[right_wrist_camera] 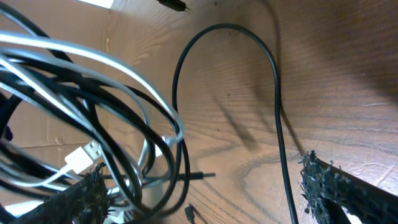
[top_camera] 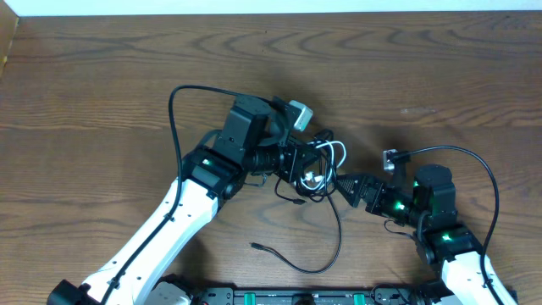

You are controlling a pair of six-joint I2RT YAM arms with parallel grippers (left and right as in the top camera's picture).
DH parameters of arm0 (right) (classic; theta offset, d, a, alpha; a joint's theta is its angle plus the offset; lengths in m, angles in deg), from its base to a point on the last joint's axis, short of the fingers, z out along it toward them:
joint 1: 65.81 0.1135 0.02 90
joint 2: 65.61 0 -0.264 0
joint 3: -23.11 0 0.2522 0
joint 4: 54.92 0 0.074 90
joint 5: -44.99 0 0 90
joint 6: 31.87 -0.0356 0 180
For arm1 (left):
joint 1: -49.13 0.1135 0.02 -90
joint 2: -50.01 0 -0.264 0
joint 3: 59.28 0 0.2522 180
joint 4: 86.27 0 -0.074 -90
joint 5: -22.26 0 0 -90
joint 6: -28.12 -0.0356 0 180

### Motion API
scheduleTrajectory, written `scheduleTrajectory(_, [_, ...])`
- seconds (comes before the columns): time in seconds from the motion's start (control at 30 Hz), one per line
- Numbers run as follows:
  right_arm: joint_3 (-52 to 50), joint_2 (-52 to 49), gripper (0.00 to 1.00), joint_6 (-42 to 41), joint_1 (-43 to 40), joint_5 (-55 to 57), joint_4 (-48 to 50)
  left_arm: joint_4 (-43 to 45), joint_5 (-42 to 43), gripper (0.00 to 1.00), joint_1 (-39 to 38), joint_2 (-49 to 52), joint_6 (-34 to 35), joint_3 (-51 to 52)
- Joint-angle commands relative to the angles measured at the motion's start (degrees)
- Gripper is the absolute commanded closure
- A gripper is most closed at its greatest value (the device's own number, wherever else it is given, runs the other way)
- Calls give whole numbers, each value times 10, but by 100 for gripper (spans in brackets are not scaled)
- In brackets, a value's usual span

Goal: Untangle cables

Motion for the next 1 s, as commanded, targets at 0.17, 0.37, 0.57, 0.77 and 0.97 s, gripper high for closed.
scheduleTrajectory(0.17, [7, -12, 5, -4, 40, 73, -1, 12, 18, 87, -10, 0, 6, -11])
scheduleTrajectory(0.37, [7, -48, 5, -4, 56, 97, 12, 51, 113, 87, -10, 0, 5, -11])
scheduleTrajectory(0.57, [7, -59, 1, -4, 57, 86, 83, 56, 163, 87, -10, 0, 6, -11])
scheduleTrajectory(0.77, [7, -59, 1, -11, 57, 86, 168, 56, 196, 87, -10, 0, 6, -11])
scheduleTrajectory(0.97, [7, -60, 3, -38, 57, 91, 153, 75, 240, 87, -10, 0, 9, -11])
